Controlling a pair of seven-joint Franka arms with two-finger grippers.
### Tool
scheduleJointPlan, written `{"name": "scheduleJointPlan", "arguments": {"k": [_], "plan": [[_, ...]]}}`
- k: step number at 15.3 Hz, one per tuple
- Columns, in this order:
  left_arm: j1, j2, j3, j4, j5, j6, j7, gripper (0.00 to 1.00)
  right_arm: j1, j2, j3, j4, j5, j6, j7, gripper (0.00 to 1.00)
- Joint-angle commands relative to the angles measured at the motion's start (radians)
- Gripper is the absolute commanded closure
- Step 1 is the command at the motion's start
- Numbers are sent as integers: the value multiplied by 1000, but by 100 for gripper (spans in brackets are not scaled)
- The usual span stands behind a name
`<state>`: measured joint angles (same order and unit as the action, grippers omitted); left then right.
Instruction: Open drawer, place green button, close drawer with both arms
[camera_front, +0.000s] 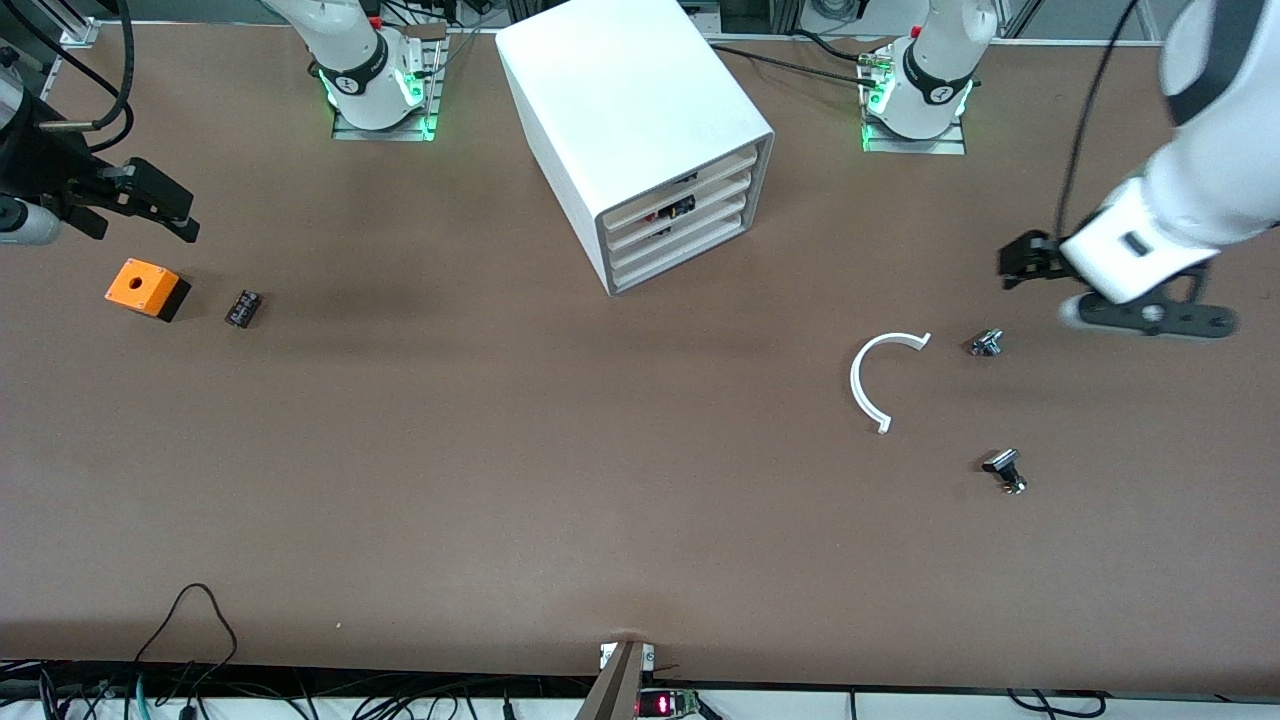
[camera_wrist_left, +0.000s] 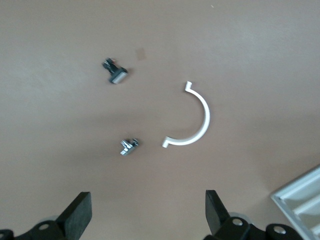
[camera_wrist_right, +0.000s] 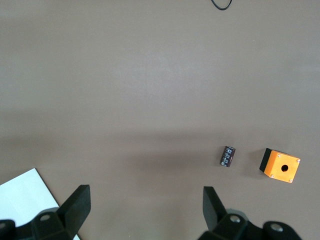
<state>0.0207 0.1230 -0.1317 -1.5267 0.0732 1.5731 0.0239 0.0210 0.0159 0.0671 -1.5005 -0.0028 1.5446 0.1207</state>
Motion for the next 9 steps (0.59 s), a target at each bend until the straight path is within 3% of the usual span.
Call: {"name": "scheduleJointPlan", "arguments": {"k": [1, 5, 9], "plan": [[-38, -143, 95, -228, -26, 209, 54, 0, -13, -5, 13, 10, -8, -12, -15, 1], [-67, -172, 127, -245, -27, 205, 51, 0, -13, -5, 14, 10, -8, -11, -15, 1], [-70, -158, 112, -169, -27, 76, 51, 0, -13, -5, 14, 10, -9, -12, -15, 1]]}}
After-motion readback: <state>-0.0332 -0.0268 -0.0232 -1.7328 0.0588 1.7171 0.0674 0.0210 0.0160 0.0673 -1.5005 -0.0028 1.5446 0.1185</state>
